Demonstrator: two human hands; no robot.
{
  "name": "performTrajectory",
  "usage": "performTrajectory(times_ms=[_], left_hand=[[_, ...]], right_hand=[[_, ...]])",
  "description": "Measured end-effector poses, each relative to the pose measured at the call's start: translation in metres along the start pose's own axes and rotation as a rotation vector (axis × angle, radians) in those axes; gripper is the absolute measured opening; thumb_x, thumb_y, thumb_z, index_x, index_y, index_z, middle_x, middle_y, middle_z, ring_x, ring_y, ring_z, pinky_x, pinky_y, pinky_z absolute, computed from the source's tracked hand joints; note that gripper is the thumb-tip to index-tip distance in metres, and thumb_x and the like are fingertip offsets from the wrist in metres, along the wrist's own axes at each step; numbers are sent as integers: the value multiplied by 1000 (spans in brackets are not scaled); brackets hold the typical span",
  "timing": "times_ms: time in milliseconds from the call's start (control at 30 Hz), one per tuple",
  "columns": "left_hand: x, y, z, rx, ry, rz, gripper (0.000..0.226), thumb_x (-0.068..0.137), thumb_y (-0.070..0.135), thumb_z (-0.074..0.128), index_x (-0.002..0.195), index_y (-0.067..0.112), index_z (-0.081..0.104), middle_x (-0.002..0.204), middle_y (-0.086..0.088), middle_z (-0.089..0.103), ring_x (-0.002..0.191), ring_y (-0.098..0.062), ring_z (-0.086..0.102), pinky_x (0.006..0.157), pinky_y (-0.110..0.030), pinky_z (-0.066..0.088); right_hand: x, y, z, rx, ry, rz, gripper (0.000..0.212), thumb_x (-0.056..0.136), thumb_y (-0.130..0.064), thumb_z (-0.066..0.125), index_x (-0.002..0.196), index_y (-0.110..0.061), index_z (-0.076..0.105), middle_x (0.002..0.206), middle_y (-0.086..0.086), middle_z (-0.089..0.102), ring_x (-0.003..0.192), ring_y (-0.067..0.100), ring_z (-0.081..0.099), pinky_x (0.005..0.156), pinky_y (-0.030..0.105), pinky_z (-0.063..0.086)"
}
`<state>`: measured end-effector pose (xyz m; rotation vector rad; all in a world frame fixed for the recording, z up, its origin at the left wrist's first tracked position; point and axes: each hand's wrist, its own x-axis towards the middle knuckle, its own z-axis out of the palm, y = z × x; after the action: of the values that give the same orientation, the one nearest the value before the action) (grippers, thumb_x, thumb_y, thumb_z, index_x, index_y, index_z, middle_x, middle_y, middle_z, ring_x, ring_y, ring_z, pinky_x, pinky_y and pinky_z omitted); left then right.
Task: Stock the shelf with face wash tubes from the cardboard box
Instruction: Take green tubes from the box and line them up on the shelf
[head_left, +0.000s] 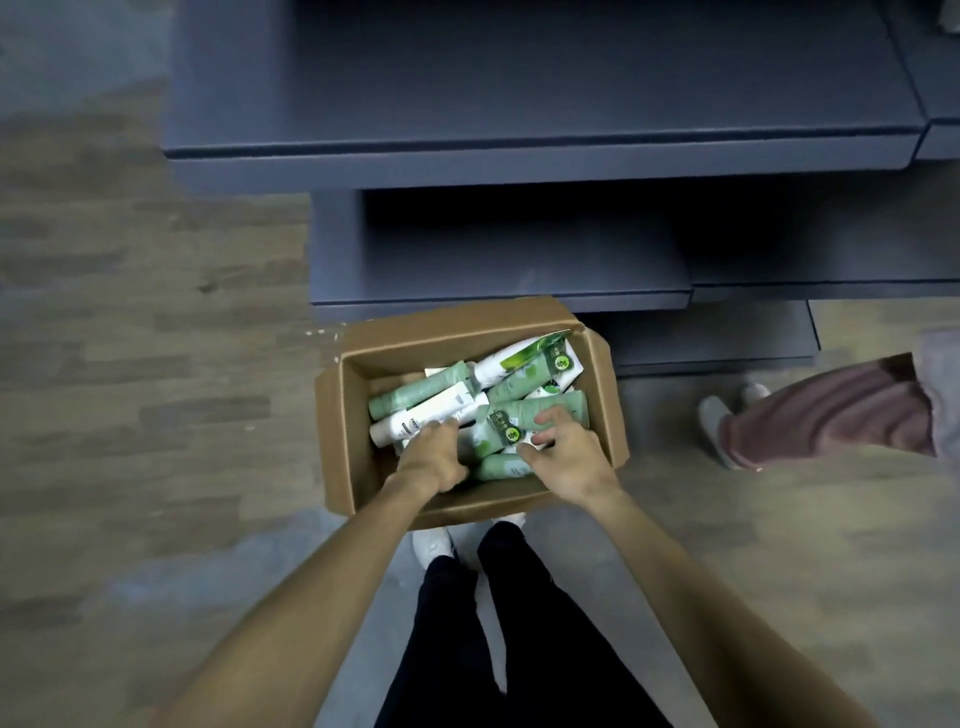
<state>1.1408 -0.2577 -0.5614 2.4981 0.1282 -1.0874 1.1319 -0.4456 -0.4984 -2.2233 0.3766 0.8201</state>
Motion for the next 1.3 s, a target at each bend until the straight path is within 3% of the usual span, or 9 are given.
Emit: performTrajectory(times_ms=[200, 367, 567, 767, 867, 1000, 1100, 1300], left_hand=[[4, -11, 12, -10, 44, 14, 47, 75, 13, 75, 119, 12, 57, 126, -11, 56, 118, -30, 56, 97, -37, 47], [9, -16, 13, 41, 79, 70, 48, 78, 13, 74, 123, 16, 58, 127, -7, 56, 119, -28, 55, 96, -37, 46], [5, -19, 16, 68, 138, 105, 49, 76, 19, 74, 121, 23, 56, 124, -2, 56, 114, -27, 58, 91, -38, 48], [-10, -10, -4, -145, 325, 134, 43, 75, 26, 77, 116, 24, 63, 107, 0, 63, 100, -23, 62, 81, -34, 51], [-27, 2, -28, -302, 454, 141, 41, 73, 24, 80, 112, 23, 66, 104, 3, 64, 95, -20, 62, 77, -29, 47], [-55, 22, -76, -442, 609, 213, 32, 66, 25, 82, 93, 26, 66, 85, 7, 63, 80, -15, 63, 74, -35, 52], [-78, 39, -128, -481, 748, 295, 32, 63, 26, 82, 89, 26, 64, 81, 5, 64, 75, -12, 64, 73, -36, 54], [-142, 75, -237, -523, 974, 516, 28, 64, 42, 74, 87, 31, 61, 81, 7, 65, 74, -9, 65, 71, -39, 56]], right_hand=[[1, 12, 4, -22, -30, 17, 41, 91, -30, 68, 126, -20, 51, 116, 1, 66, 101, 19, 65, 85, 30, 53], [5, 12, 4, -22, -28, 8, 40, 91, -29, 68, 126, -20, 50, 114, 0, 65, 100, 18, 65, 81, 29, 53], [7, 10, 9, -20, -17, -10, 41, 91, -30, 68, 127, -19, 50, 112, 0, 67, 103, 18, 65, 88, 32, 53], [-1, -4, -2, 16, 48, -70, 42, 91, -31, 68, 128, -19, 52, 115, -2, 68, 99, 16, 66, 87, 30, 53], [-11, -28, -19, 59, 58, -123, 49, 86, -38, 73, 126, -21, 52, 111, -4, 66, 91, 11, 68, 82, 31, 57], [-28, -81, -55, 110, 123, -252, 51, 83, -37, 77, 124, -21, 52, 105, -7, 64, 86, 3, 67, 69, 12, 51], [-46, -130, -86, 135, 215, -387, 53, 81, -37, 78, 124, -19, 53, 106, -4, 65, 86, 7, 69, 76, 18, 54], [-101, -228, -150, 100, 368, -653, 57, 83, -46, 74, 129, -22, 51, 116, -6, 64, 91, 4, 67, 67, 9, 46]])
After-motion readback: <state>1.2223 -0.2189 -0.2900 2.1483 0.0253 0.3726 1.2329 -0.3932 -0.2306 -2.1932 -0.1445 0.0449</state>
